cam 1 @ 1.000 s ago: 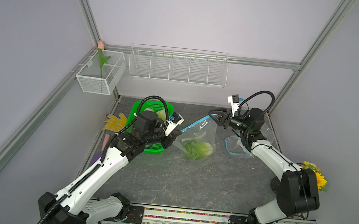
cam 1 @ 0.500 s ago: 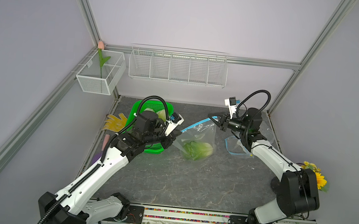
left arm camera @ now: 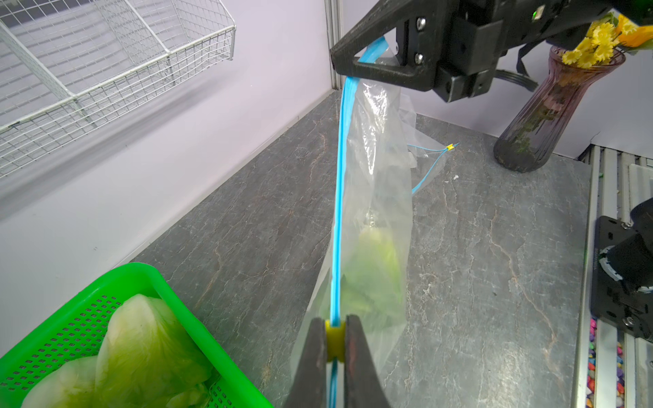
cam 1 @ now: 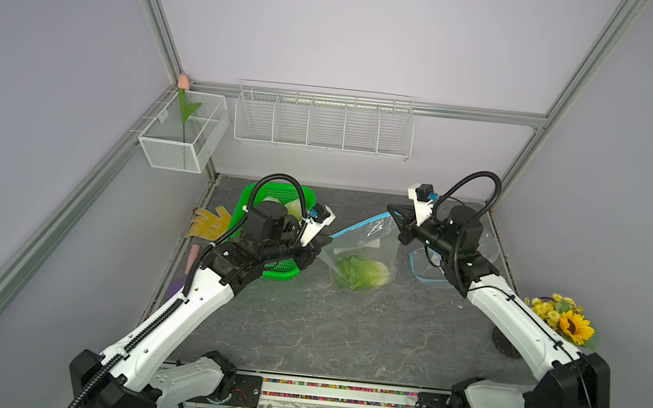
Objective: Open the zip-top bag and take out the chinese cabbages
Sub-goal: Unzip the zipper on the zipper food storage bag.
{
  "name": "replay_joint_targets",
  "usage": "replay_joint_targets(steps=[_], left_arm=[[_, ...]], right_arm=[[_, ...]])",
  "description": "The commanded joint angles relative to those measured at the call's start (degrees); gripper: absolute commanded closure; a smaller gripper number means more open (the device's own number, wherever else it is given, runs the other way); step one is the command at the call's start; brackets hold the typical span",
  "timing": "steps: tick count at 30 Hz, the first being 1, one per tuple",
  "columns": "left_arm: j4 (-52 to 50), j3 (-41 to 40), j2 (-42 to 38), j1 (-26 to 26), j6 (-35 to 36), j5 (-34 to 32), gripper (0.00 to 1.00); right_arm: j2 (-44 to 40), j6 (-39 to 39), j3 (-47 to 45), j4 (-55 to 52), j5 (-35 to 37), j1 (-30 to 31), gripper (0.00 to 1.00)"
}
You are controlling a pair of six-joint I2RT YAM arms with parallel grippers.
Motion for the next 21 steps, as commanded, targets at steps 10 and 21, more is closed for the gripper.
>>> replay_joint_targets(steps=[10,21], left_arm=[[-4.2,-0.8,-2.8,0.2,-1.5,-1.0,1.00],[1.4,-1.3,0.4,0.3,-5.1,1.7,1.00]], right_arm=[[1.5,-8.9,-0.2,6.1,16.7,-3.0,0.93],[-1.9,5.5,0.5,4.4,6.1,-4.9,0.23]])
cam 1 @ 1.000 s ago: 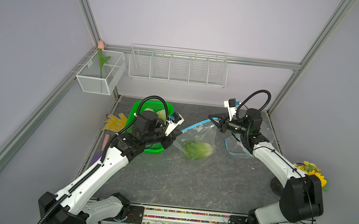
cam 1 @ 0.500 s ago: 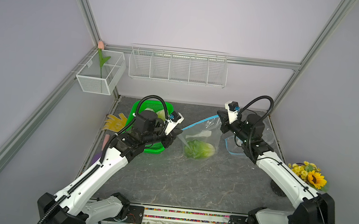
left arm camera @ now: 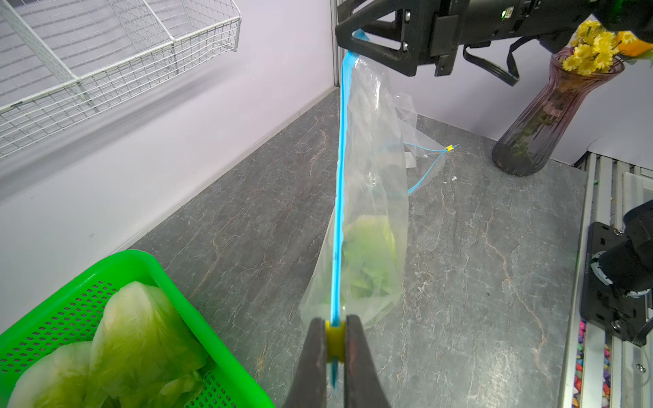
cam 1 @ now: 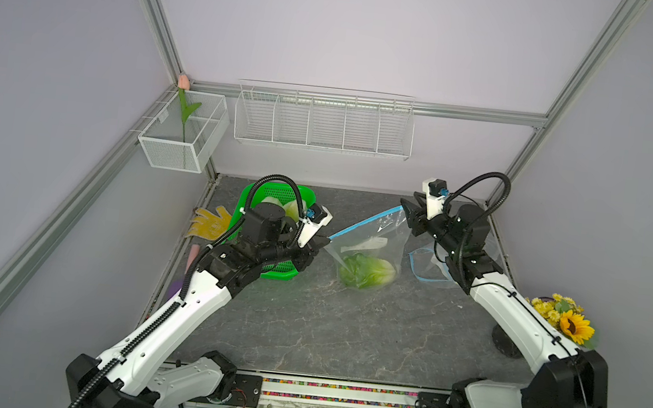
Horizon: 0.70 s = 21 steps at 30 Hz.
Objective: Open the zip-top bag and take out the chinese cabbages
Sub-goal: Unzip the zipper on the zipper food storage bag.
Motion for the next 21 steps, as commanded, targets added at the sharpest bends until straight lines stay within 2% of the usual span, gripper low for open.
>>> replay_joint_targets(steps=[1,4,7,13,17,21], left_arm=[[2.3,-0.5,1.7,0.2,-3.0,2.3,1.00],[5.2,-0.8,3.2,0.2,-4.6,4.8,1.00],[7.1,-0.8,4.5,0.2,-5.3,7.5,1.00],[7.1,0.2,7.1,0.1,-4.1,11.0,1.00],[7.4,1.0,8.2,0.1,-4.0,11.6,1.00],[7.1,1.7,8.4,0.1,-4.1,12.4,1.00]], right_arm=[[-3.8,7.3,-0.3,0.7,0.0,-0.5,0.17],[-8.7,15.3,-2.6,-3.8,2.5,-1.6,0.12],[-13.8,24.8,-4.6,-11.6,5.6,-2.1,0.12],[-22.1,38.6,-12.9,-19.8,5.1,-0.9,0.15],[-23.0,43.6,-17.9,-20.5,6.1,2.2,0.16],[-18.3,46.1,-20.5,-18.6,6.6,3.9,0.17]])
